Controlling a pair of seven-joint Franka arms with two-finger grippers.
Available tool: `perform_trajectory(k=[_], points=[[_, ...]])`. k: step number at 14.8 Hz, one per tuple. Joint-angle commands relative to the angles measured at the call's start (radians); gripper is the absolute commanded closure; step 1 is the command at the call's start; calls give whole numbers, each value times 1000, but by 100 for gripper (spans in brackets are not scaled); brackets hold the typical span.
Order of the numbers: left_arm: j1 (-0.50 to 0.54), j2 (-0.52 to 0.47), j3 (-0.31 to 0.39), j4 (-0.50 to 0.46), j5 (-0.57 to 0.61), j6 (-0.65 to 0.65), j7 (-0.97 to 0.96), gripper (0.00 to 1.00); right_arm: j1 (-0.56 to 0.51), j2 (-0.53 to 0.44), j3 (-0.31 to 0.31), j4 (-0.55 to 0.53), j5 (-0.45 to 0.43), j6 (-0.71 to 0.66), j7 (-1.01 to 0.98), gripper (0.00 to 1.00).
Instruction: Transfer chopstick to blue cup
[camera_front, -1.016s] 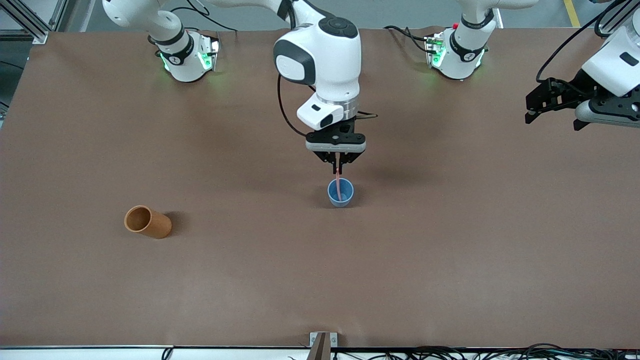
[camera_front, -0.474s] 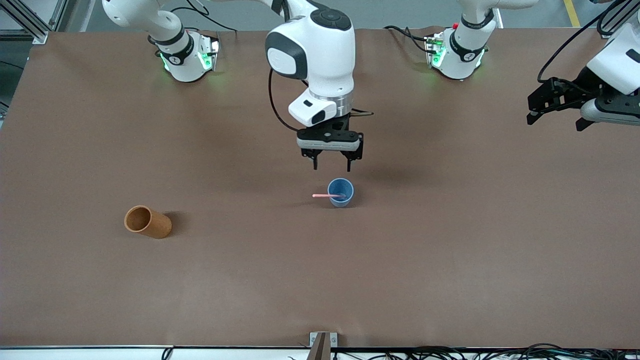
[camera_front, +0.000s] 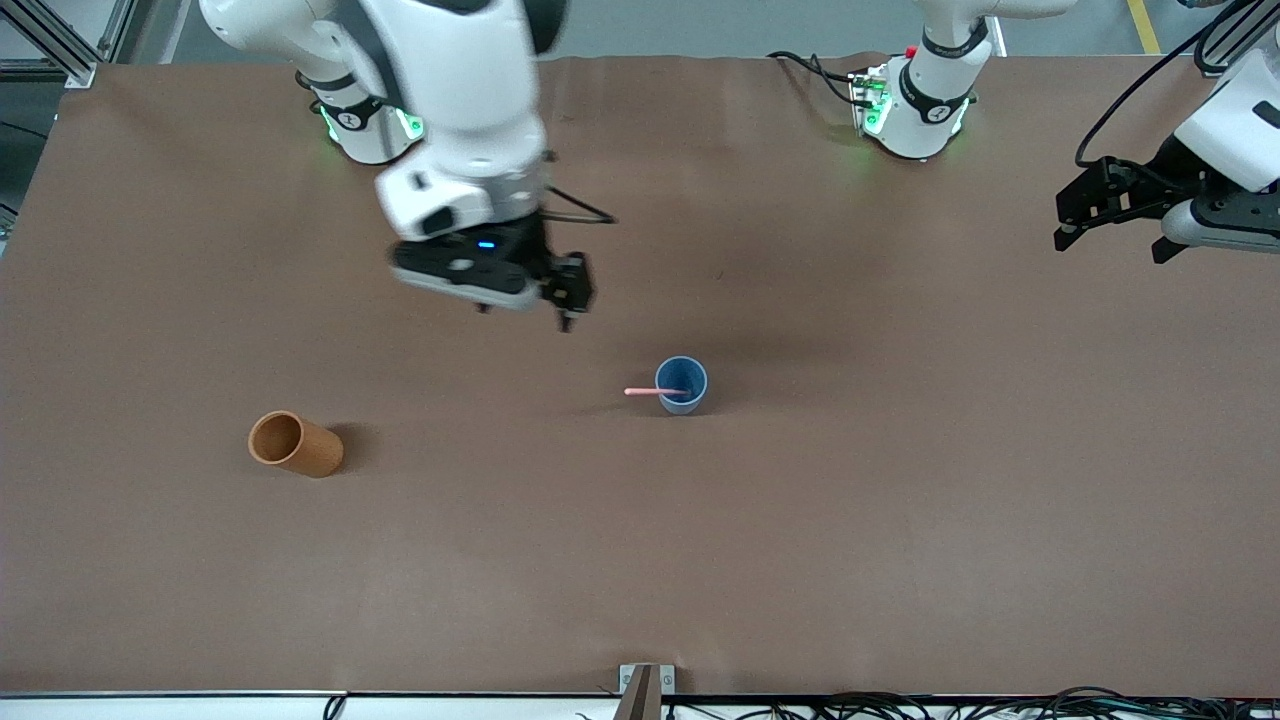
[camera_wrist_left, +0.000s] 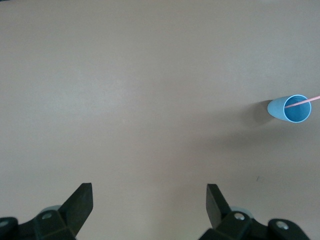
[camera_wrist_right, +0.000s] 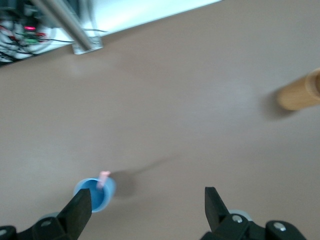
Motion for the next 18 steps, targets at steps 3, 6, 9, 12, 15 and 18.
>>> perform_trajectory(k=[3,6,9,12,15,18], points=[[2,16,0,32,-17,-14,-9,0,-213,-265,19,-260,44,-91,-238,0],[2,25,-1,32,-18,-14,-12,0,-337,-397,16,-411,44,-85,-335,0],[6,25,-4,33,-20,-14,-9,0,-434,-460,11,-466,44,-99,-430,0],[6,24,-4,33,-17,-14,-9,0,-561,-497,5,-481,44,-163,-622,0],[6,24,-4,33,-15,-14,-11,0,-650,-518,-3,-477,44,-191,-744,0],[6,24,-4,32,-15,-14,-11,0,-707,-505,-13,-394,44,-191,-922,0]])
